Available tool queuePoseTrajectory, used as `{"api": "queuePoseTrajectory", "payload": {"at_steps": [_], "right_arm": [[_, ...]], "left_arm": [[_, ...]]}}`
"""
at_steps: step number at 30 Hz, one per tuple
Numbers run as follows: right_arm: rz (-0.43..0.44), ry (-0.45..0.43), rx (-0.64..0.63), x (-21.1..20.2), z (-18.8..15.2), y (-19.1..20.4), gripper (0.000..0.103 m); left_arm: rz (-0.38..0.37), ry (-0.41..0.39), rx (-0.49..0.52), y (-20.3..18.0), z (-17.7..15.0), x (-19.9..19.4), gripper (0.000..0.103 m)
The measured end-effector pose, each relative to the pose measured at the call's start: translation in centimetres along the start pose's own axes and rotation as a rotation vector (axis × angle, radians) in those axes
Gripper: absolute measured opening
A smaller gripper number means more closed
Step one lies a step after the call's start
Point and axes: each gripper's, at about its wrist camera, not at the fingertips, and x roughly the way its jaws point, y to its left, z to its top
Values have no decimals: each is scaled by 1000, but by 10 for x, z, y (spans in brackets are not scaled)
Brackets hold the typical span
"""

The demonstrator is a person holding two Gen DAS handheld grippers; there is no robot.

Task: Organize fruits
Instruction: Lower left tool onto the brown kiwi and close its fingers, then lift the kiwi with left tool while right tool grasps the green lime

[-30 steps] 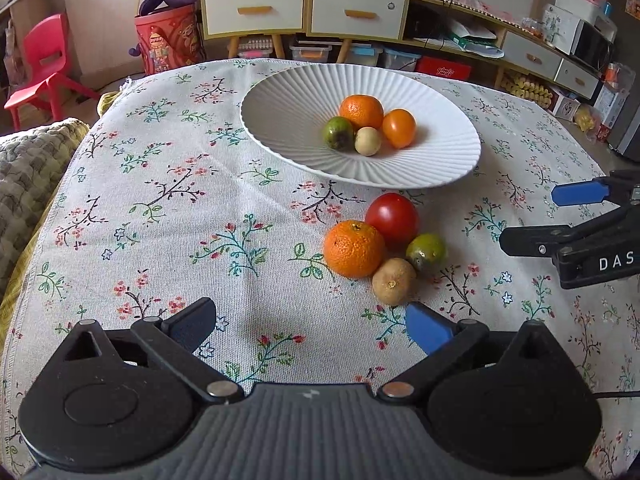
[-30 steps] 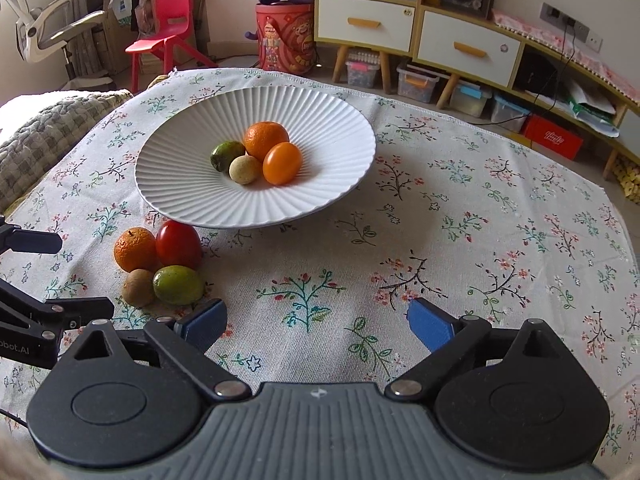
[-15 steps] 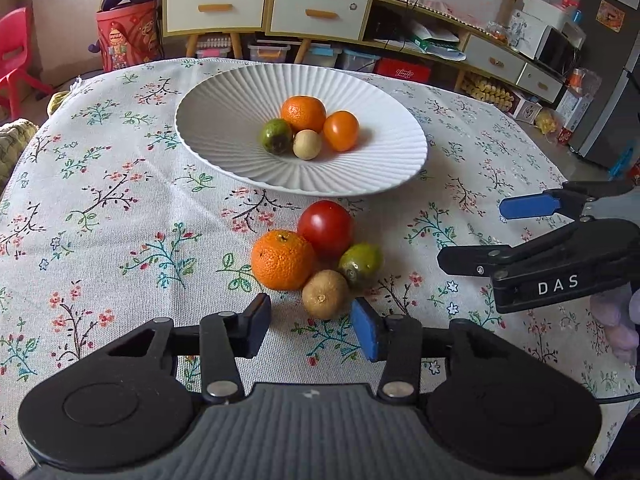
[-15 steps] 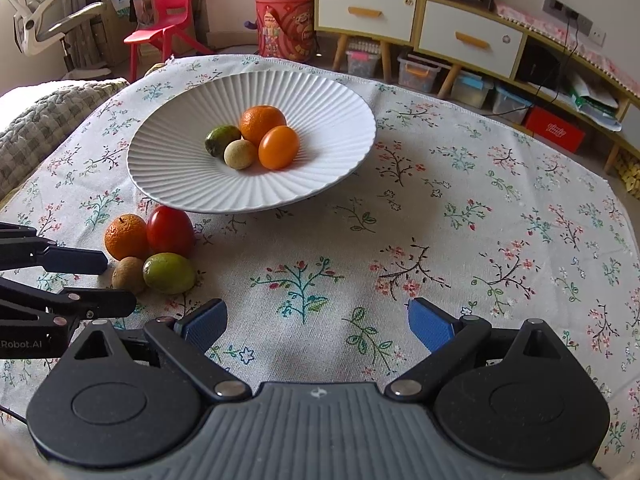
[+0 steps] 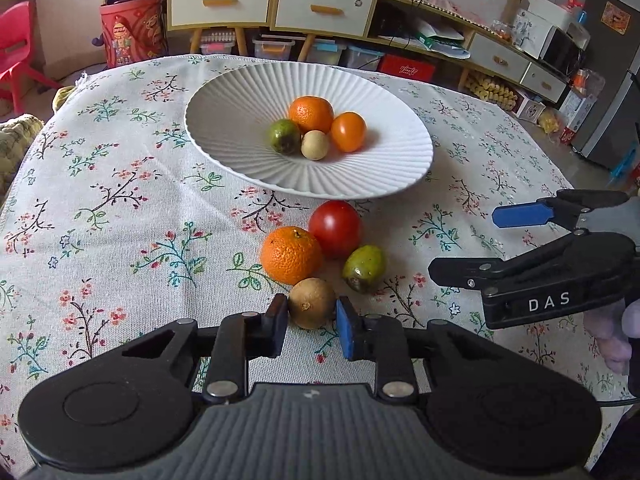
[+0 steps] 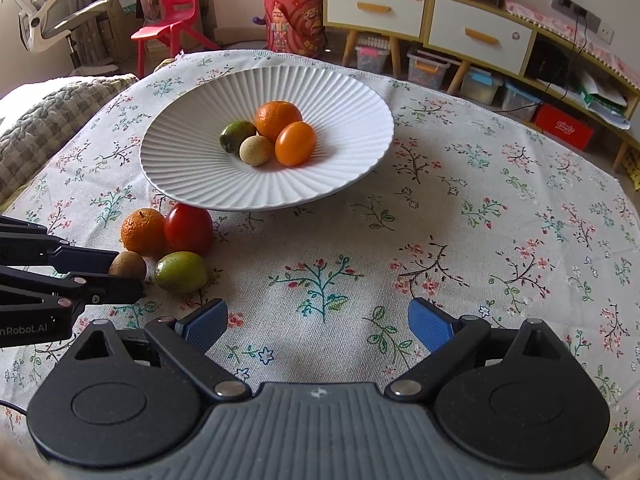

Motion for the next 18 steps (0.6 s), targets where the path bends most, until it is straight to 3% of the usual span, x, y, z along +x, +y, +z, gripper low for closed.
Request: {"api": "queuePoseTrajectory", "payload": {"at_steps": [10,16,18], "right_arm": [[96,52,-12,12,7,29,82],[115,49,-67,12,7,48,62],[111,41,-82,11,8,51,49]], "left_arm": [[43,-2,-47,26,-7,-16,10],[44,-1,-55,34,-11,-20,10],[45,-5,-59,36,-11,-22,10]]}}
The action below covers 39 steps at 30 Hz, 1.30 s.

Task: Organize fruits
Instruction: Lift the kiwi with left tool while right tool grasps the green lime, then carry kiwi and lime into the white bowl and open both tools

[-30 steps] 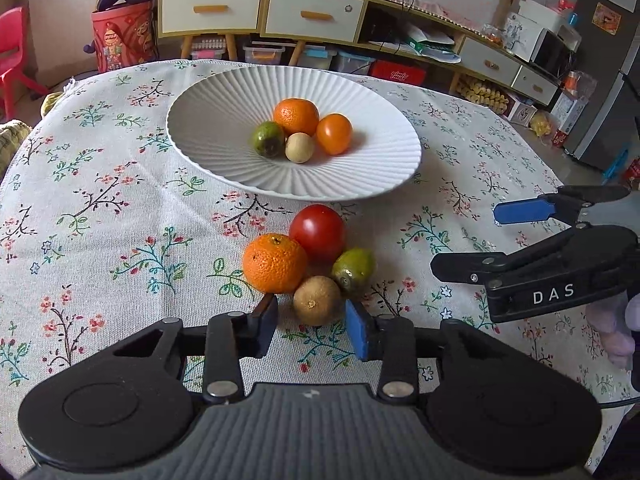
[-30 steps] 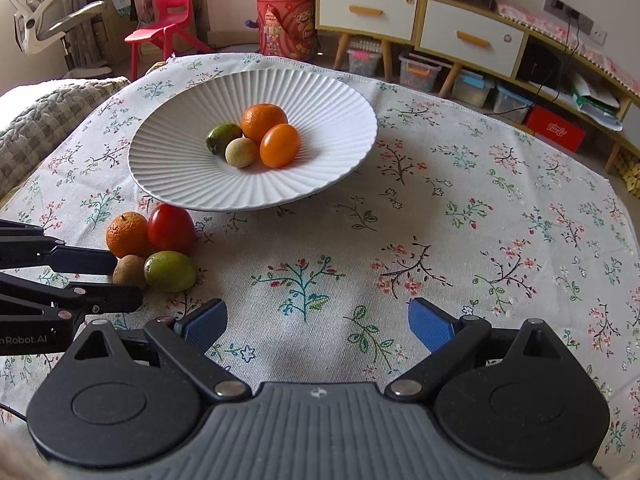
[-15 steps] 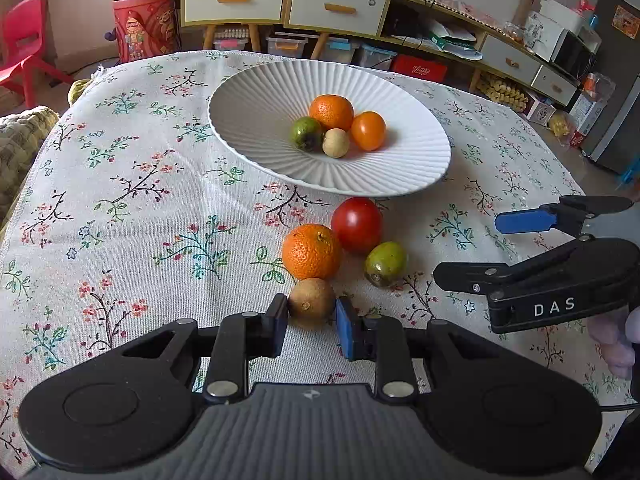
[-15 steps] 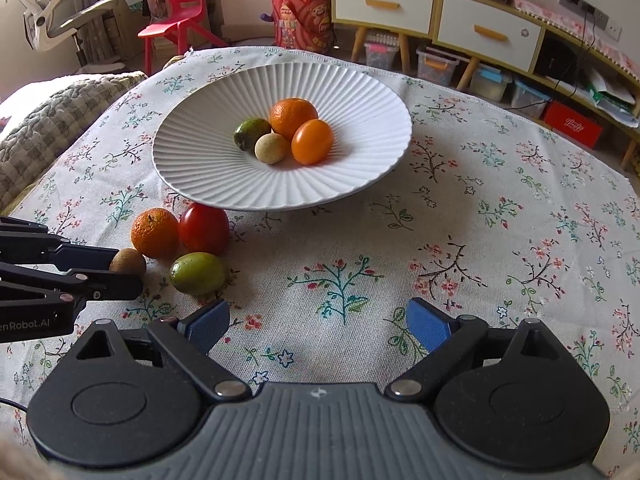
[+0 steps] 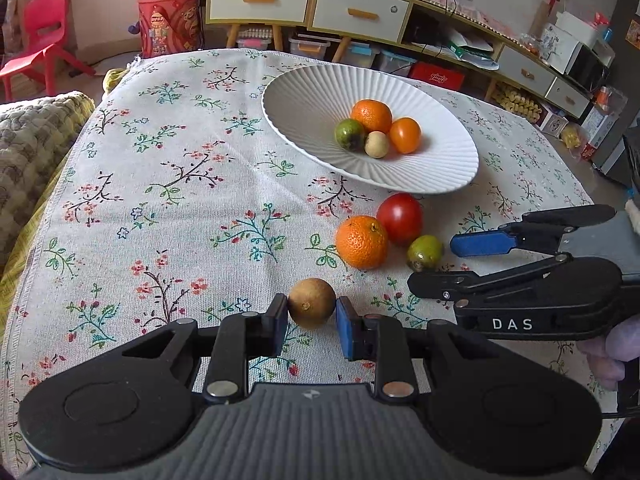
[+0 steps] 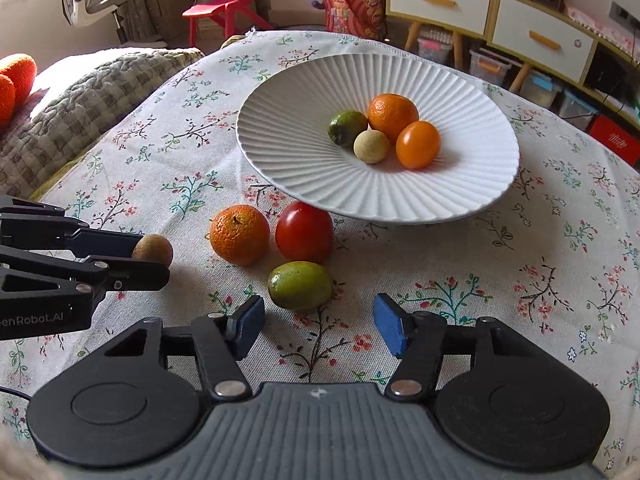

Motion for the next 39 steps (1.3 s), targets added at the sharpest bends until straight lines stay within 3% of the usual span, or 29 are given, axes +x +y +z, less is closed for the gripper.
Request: {"api": "queuePoseTrajectory", "payload": {"at_steps": [4,19,39], "right_arm": [[12,-6,-13,-2,2,5,31],[26,-58,1,-22,7,3,31],[7,-153,87,-26,27,-30,31]], "left_arm": [[0,-4,-4,2,-1,-3,10],[-5,-29,-3,0,4,-7,10],[-25,-125,6,-15,40,-4,10]]}}
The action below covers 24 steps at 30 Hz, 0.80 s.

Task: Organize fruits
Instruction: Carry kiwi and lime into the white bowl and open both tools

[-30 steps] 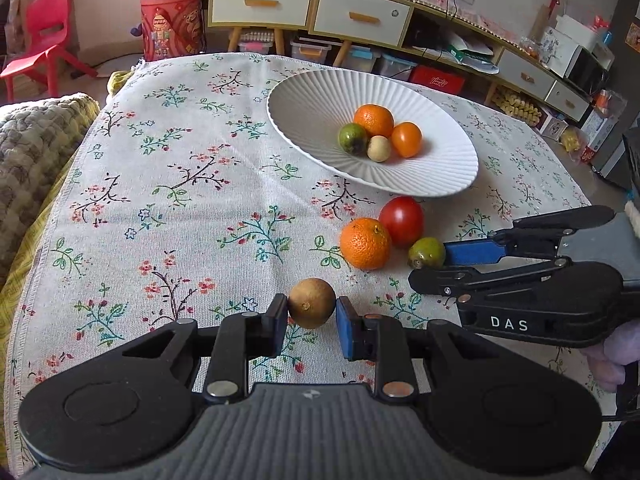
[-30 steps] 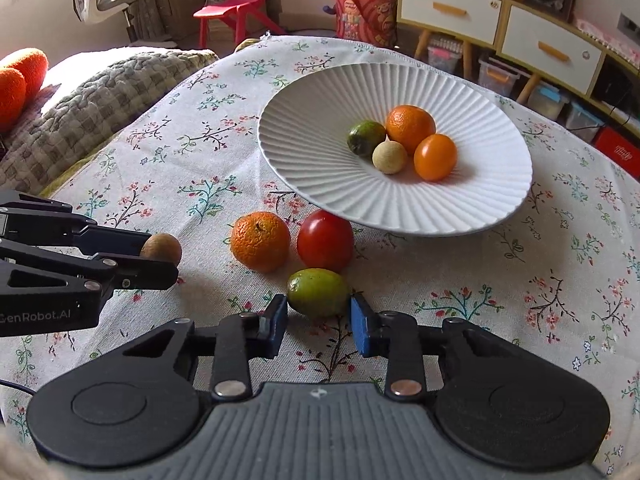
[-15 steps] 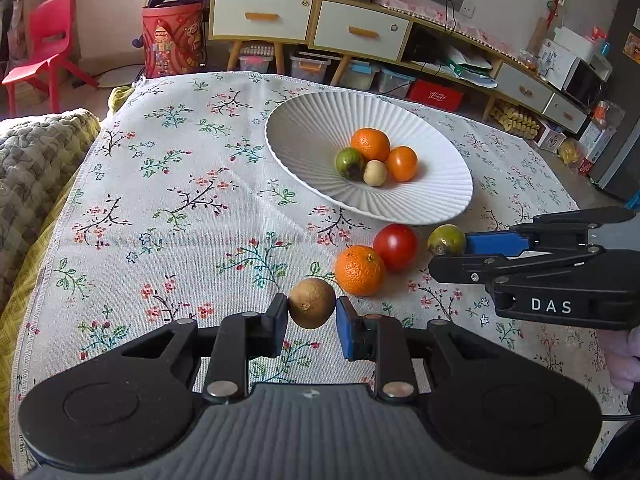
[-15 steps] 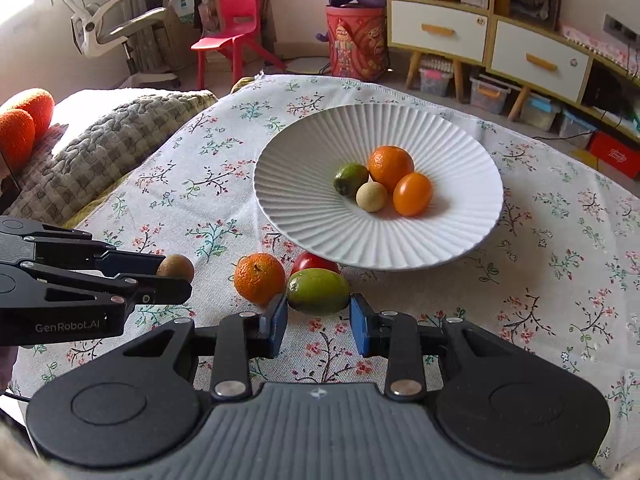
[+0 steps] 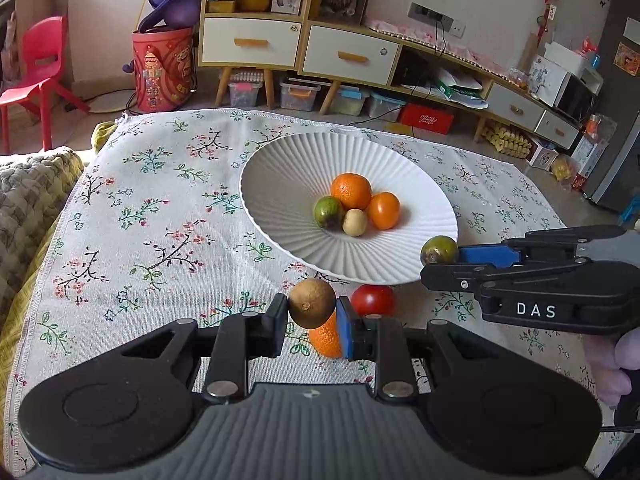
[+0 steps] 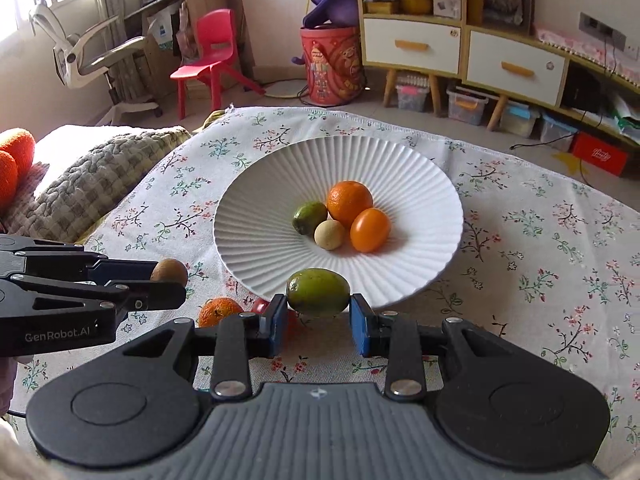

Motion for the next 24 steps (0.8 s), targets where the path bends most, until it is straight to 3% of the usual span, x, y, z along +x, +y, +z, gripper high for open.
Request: {"api": "queuePoseTrajectory", "payload": {"at_steps": [11,24], "right_arm": [[-6,-31,8,11,5,-21,31],[4,-77,-54,22,10,-37,31]], "left_arm": [[-28,-57,57,-11,15,23,10],[-41,-46,111,-19,23,50,10]]}}
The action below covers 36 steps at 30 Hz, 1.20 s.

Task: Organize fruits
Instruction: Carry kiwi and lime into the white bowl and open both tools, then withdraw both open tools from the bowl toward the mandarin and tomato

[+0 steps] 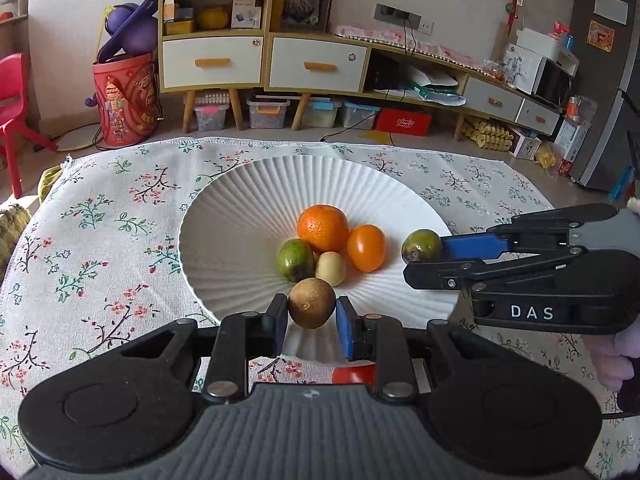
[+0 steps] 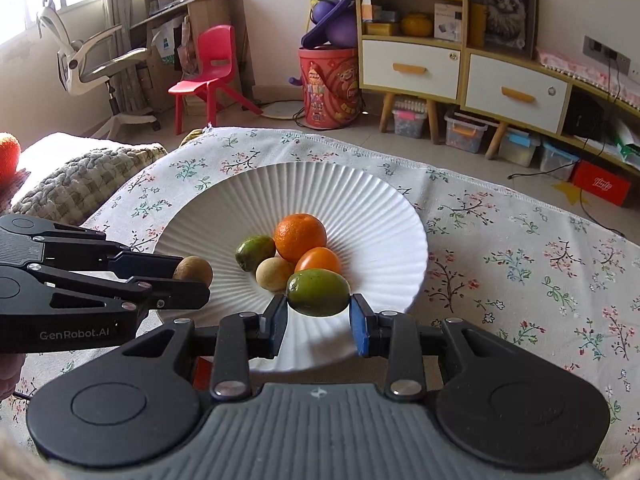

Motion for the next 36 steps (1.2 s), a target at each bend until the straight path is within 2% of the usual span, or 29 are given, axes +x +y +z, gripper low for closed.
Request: {"api": "queuePoseTrajectory", "payload": {"at_steps": [11,27,31,36], "right_arm": [[29,-11,-33,3,-2,-6,31],[18,-13,-84,5,-4,-2,31],[18,-12,-77,3,-3,-2,32],[18,-17,-64,-2,0,-2,42]], "left_arm": [[-16,4,13,-4,0,9,10],[-21,-3,36,-5,1,14,11],[-13,-6,47,-6,0,12,20],[-5,-10,51,-6,-1,6,32]]}}
